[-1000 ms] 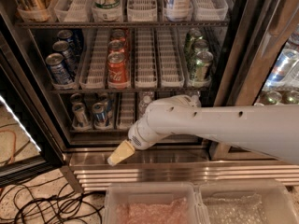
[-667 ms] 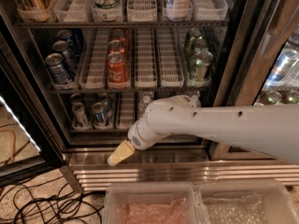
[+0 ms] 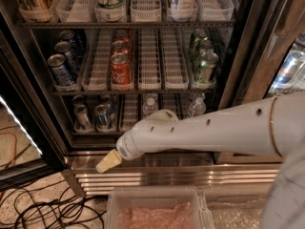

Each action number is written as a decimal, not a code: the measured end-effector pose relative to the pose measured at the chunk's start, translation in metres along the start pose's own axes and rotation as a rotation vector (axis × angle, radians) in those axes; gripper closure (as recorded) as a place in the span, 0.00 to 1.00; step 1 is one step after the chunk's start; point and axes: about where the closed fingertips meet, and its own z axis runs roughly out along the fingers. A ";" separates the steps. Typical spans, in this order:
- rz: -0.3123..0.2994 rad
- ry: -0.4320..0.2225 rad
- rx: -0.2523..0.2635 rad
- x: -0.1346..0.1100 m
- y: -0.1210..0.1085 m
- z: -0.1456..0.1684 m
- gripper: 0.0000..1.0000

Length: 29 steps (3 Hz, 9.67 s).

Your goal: Pick redbull can from bottom shelf of fridge

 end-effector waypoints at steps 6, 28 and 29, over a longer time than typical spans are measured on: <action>0.177 -0.262 -0.141 -0.061 0.034 0.118 0.00; -0.012 -0.546 0.190 -0.186 -0.025 0.171 1.00; -0.017 -0.549 0.187 -0.187 -0.023 0.168 1.00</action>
Offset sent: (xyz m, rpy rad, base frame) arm 0.0110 0.0279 -0.0245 0.0595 0.0227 -0.0191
